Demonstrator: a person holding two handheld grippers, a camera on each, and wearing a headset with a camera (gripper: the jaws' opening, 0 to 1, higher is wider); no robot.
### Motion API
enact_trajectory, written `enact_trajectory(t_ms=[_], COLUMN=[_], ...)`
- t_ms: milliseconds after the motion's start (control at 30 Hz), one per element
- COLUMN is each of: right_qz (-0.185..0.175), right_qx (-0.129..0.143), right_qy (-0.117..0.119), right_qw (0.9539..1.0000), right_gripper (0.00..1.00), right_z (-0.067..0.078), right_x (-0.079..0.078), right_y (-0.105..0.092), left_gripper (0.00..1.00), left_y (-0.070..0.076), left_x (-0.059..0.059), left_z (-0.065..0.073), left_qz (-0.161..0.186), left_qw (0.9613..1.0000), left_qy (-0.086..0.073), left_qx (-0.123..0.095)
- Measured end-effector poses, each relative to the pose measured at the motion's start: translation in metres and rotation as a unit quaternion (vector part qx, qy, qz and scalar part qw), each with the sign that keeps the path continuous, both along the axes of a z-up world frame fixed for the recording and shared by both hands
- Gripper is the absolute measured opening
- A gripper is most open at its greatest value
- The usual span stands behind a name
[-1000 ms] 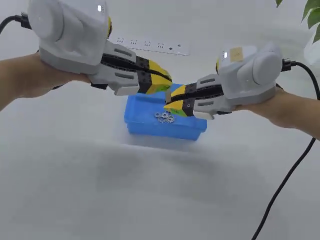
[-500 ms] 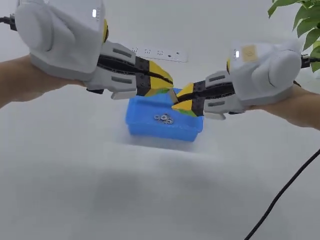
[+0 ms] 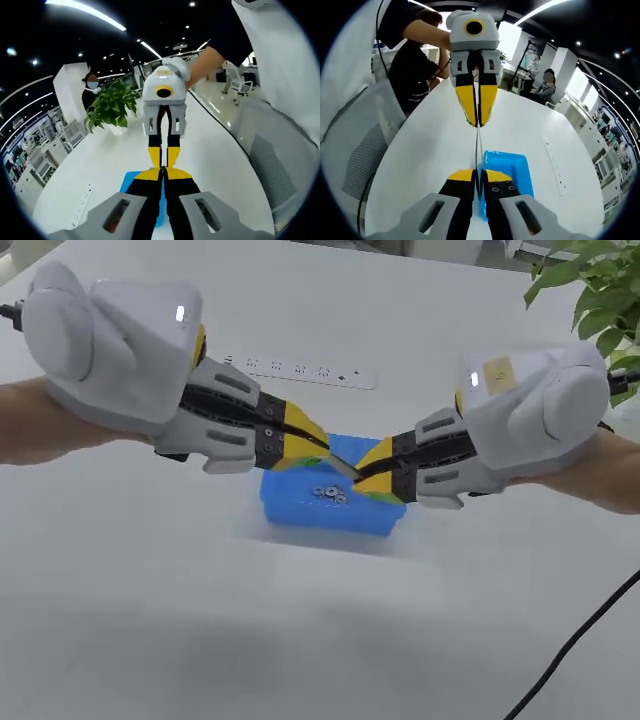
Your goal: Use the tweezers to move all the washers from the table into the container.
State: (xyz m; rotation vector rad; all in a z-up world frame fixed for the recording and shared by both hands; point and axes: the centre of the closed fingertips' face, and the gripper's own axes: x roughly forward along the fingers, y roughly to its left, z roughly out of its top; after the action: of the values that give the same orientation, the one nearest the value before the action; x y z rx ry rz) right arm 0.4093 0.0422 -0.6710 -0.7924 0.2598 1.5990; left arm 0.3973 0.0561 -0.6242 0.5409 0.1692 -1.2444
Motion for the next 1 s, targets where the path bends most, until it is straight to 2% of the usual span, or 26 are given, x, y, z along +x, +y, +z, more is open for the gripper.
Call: enact_trajectory(t_ms=[67,167,267,333,533,667,800,967,1000], right_qz=[0.000,0.003,0.005,0.002,-0.002,-0.006,-0.005,-0.014,-0.016], right_qx=[-0.001,-0.002,-0.011,-0.016,-0.023,-0.028,-0.036,-0.049,-0.050], right_qy=[-0.001,0.003,0.003,0.010,0.024,0.036,0.043,0.061,0.064], right_qw=[1.0000,1.0000,0.9999,0.9998,0.9994,0.9989,0.9984,0.9969,0.9966], right_gripper=[0.07,0.07,0.07,0.07,0.07,0.07,0.07,0.07,0.07], right_z=[0.001,0.002,-0.004,-0.008,-0.019,-0.030,-0.047,-0.072,-0.076], right_x=[-0.003,-0.008,-0.009,-0.009,-0.011,-0.014,-0.020,-0.022,-0.022], right_y=[-0.001,-0.002,-0.002,-0.004,-0.009,-0.013,-0.017,-0.016,-0.015], left_gripper=[0.05,0.05,0.05,0.05,0.05,0.05,0.05,0.05,0.05], left_y=[0.005,0.007,0.007,0.007,0.004,0.000,-0.004,-0.004,-0.003], left_x=[-0.003,-0.006,-0.006,-0.006,-0.006,-0.008,-0.014,-0.015,-0.014], left_z=[-0.006,-0.012,-0.020,-0.026,-0.049,-0.063,-0.082,-0.111,-0.121], left_qz=[-0.002,-0.002,0.004,0.006,0.011,0.008,0.001,0.001,0.002], left_qw=[0.9999,0.9999,0.9998,0.9998,0.9991,0.9985,0.9972,0.9944,0.9930], left_qy=[0.000,0.006,0.014,0.017,0.036,0.050,0.069,0.093,0.101], left_qx=[0.016,0.016,0.010,0.013,0.019,0.021,0.026,0.051,0.062])
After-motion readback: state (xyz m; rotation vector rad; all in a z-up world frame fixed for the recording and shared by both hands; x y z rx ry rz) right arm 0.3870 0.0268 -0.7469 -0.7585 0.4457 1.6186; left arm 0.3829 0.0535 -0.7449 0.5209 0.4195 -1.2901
